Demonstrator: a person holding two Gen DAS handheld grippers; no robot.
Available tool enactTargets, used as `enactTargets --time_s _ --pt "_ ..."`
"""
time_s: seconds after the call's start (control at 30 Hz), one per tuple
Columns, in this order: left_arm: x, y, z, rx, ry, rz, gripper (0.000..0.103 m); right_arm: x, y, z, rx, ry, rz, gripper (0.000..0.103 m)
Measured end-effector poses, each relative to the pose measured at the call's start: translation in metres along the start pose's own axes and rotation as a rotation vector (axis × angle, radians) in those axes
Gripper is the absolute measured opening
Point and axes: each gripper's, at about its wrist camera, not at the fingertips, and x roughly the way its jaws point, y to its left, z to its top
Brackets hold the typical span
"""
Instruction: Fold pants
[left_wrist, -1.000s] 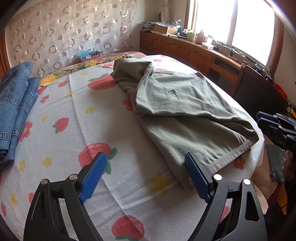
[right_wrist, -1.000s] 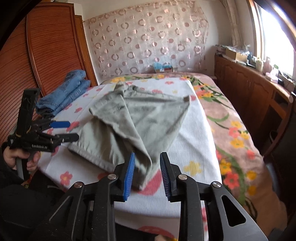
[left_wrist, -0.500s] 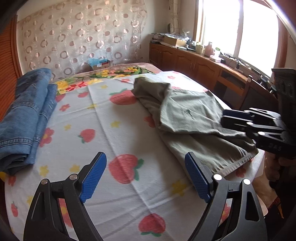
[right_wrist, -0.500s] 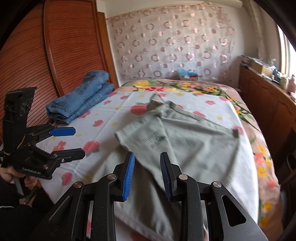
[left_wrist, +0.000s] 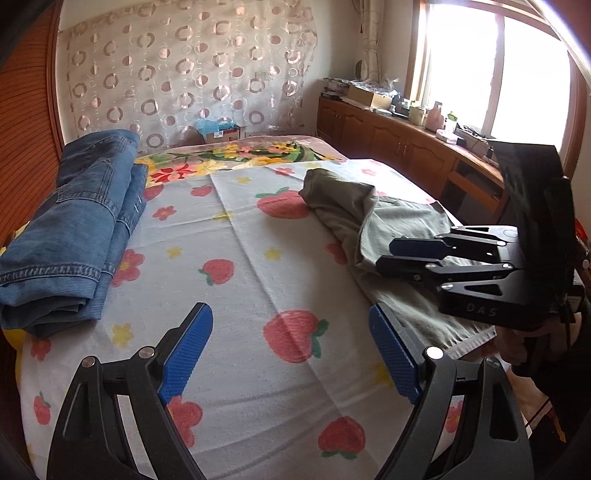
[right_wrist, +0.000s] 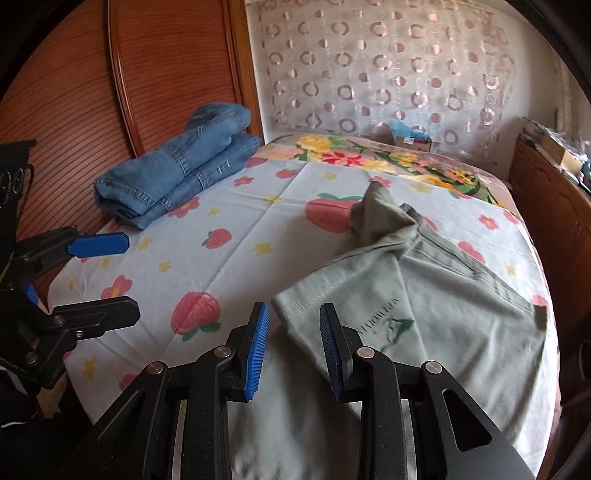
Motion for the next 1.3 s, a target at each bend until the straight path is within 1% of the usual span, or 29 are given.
enactTargets --time_s 0.13,0.23,0.27,0.37,0.43,0.5,0.57,0.7,0.8,0.93,1.03,1.17,1.3 --pt "0.002 0.003 -0.002 -0.009 0.003 0.000 0.087 0.010 0.003 0.006 -0.032 0.020 -0.014 0.030" --pt "0.003 0.006 -0.003 -0.017 0.007 -0.001 0.087 0.021 0.006 0.011 -0.058 0.048 -0.045 0.028" --pt "0.003 0.006 -0.004 -0.017 0.008 -0.002 0.087 0.024 0.007 0.011 -0.067 0.055 -0.050 0.019" --pt "0.005 0.005 -0.006 -0.018 0.014 -0.001 0.087 0.028 0.009 0.013 -0.099 0.065 -0.094 0.003" --pt "0.005 0.005 -0.007 -0.015 0.015 -0.003 0.087 0.019 0.004 0.017 -0.084 0.037 -0.081 0.003" --pt "0.005 0.002 -0.007 -0.012 0.016 -0.006 0.087 0.006 -0.002 0.021 -0.069 0.002 -0.089 0.003" --pt "0.005 0.000 -0.006 -0.007 0.017 -0.011 0.087 -0.008 -0.012 0.024 -0.051 -0.034 -0.109 0.003" --pt "0.007 -0.006 -0.006 0.003 0.021 -0.019 0.087 -0.031 -0.042 0.029 -0.012 -0.071 -0.162 0.003" --pt "0.010 -0.009 -0.006 0.012 0.025 -0.024 0.087 -0.042 -0.067 0.029 0.022 -0.078 -0.193 0.003" --pt "0.015 -0.015 -0.006 0.024 0.034 -0.030 0.087 -0.043 -0.086 0.026 0.046 -0.071 -0.242 0.003" --pt "0.019 -0.019 -0.006 0.033 0.042 -0.034 0.087 -0.044 -0.094 0.026 0.066 -0.073 -0.276 0.003" --pt "0.025 -0.025 -0.007 0.042 0.058 -0.037 0.087 -0.056 -0.101 0.026 0.102 -0.106 -0.311 0.002" --pt "0.028 -0.029 -0.008 0.051 0.071 -0.041 0.087 -0.043 -0.114 0.020 0.128 -0.061 -0.359 0.002"
